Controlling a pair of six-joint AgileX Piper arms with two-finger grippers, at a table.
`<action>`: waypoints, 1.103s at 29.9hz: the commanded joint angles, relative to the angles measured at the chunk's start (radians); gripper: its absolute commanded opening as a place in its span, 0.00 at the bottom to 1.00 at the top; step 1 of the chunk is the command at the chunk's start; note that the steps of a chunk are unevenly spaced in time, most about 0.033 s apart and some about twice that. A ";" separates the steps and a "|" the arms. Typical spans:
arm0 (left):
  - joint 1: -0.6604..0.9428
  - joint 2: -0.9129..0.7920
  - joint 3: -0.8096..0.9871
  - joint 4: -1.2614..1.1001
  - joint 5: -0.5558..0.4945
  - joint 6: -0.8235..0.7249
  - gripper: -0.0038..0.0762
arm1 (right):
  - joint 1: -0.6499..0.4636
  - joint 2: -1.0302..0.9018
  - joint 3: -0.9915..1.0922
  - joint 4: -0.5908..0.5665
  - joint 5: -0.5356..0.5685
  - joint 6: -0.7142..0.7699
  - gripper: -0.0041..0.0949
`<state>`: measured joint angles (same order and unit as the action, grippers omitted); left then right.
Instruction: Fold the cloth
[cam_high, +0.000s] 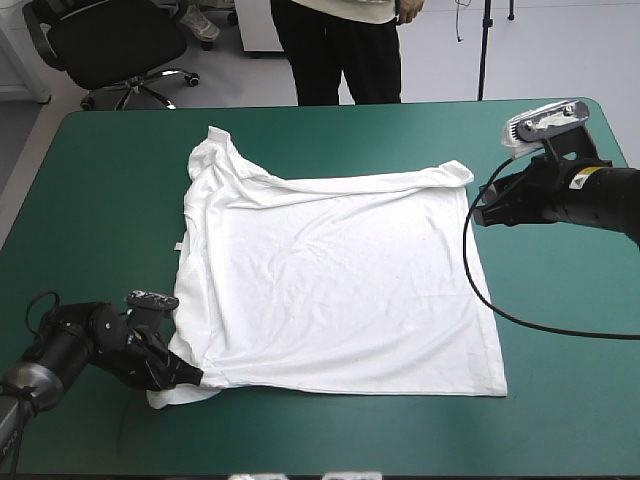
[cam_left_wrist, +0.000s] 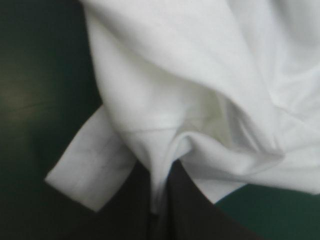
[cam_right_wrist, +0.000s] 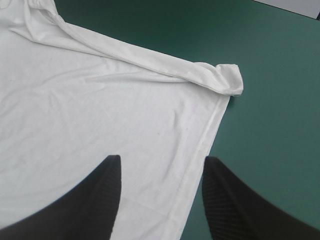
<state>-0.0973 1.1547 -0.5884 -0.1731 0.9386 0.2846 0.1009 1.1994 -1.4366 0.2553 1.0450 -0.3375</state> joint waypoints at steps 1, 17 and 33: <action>-0.003 -0.025 -0.113 0.193 0.048 -0.128 0.03 | -0.007 -0.027 -0.027 0.019 -0.051 -0.012 0.51; 0.189 0.241 -0.458 0.574 0.064 -0.259 0.03 | -0.007 -0.027 -0.027 0.099 -0.045 -0.067 0.51; 0.498 0.536 -0.667 0.660 -0.023 -0.416 0.03 | -0.005 -0.009 -0.027 0.195 -0.011 -0.117 0.52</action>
<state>0.3238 1.7092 -1.1875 0.4361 0.9366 -0.0684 0.1009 1.2077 -1.4366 0.4073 1.0744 -0.4389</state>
